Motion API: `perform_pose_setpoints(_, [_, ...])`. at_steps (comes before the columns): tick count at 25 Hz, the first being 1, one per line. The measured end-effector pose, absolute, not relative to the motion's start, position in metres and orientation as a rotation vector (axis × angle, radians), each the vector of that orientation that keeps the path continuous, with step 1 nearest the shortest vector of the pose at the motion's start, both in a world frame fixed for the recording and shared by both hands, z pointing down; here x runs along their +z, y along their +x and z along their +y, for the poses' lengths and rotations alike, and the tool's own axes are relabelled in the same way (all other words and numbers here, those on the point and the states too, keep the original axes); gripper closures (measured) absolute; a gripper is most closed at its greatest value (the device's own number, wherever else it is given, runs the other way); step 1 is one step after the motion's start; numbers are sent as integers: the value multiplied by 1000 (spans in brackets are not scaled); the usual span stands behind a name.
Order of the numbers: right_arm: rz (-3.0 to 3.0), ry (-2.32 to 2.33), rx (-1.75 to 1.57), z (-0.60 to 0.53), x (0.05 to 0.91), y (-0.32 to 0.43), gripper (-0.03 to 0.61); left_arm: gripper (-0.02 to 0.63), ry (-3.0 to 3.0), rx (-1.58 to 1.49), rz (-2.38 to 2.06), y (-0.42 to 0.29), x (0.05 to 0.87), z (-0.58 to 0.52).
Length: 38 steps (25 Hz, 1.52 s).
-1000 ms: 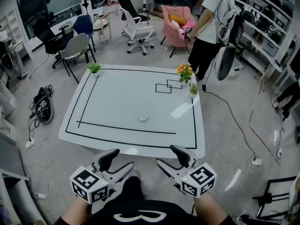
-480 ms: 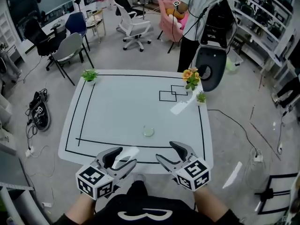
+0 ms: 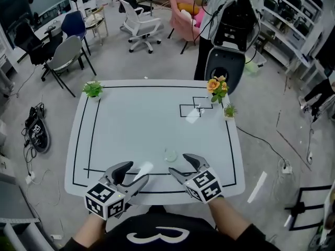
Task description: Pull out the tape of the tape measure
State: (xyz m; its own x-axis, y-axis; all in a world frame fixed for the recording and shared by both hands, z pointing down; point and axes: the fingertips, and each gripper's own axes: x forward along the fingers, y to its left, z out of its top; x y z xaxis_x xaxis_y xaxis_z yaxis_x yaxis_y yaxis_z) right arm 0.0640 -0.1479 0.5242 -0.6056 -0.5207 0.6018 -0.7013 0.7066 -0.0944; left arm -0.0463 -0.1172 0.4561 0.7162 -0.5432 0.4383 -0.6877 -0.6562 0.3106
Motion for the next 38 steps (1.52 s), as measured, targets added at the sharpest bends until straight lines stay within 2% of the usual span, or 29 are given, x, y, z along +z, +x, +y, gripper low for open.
perform_pose_setpoints(15, [-2194,928,415,-182,568,50,305,353,2459,440,-915,-73,471,-156])
perform_pose_setpoints(19, [-2195,910,415,-181,568,47,313,351,2458,438,-905,-74,474,-159])
perform_pose_setpoints(23, [-2198,901,426,-181,567,44,358,353,2456,447,-889,-73,479,-159])
perform_pose_setpoints(38, [-2333,803,561,-177,540,41,360,353,2460,428,-833,-67,475,-167])
